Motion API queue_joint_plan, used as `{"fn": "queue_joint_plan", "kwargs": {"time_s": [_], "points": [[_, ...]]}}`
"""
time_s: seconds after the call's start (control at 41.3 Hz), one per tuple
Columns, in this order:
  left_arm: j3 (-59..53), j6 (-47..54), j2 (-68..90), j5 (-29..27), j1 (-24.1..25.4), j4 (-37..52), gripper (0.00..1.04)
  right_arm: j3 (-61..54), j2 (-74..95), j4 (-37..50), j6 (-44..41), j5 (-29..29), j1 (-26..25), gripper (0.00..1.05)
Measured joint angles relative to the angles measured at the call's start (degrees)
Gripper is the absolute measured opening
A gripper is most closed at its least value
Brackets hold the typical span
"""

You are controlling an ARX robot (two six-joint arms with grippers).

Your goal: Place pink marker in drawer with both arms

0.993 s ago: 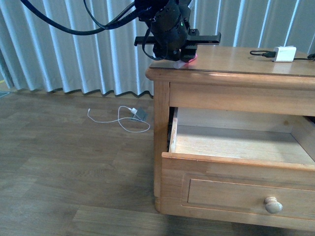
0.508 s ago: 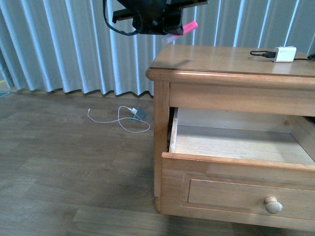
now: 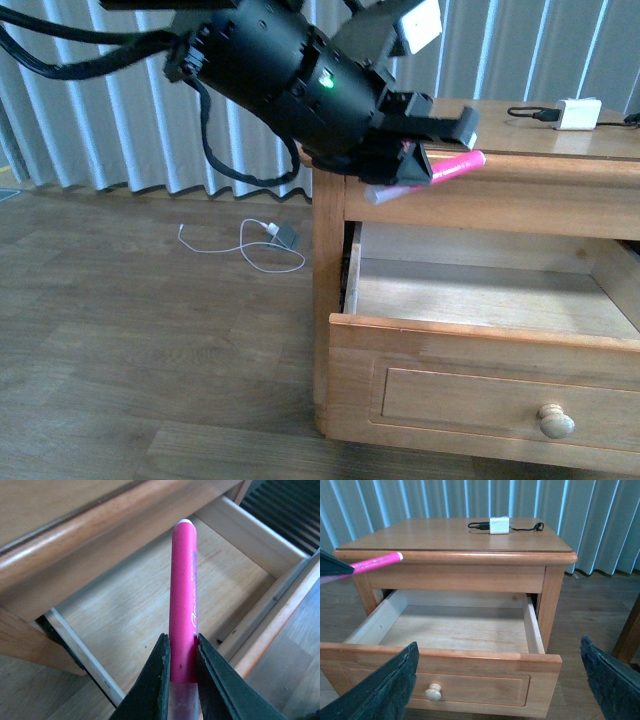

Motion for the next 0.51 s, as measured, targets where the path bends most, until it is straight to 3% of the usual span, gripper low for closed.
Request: {"fn": "queue_joint_plan", "kwargs": {"time_s": [0.508], "points": [[11.34, 2.51, 15.87, -7.15, -4.24, -3.76, 0.13, 0.0, 0.0, 0.0, 0.0, 0.0, 0.0, 0.96]]}}
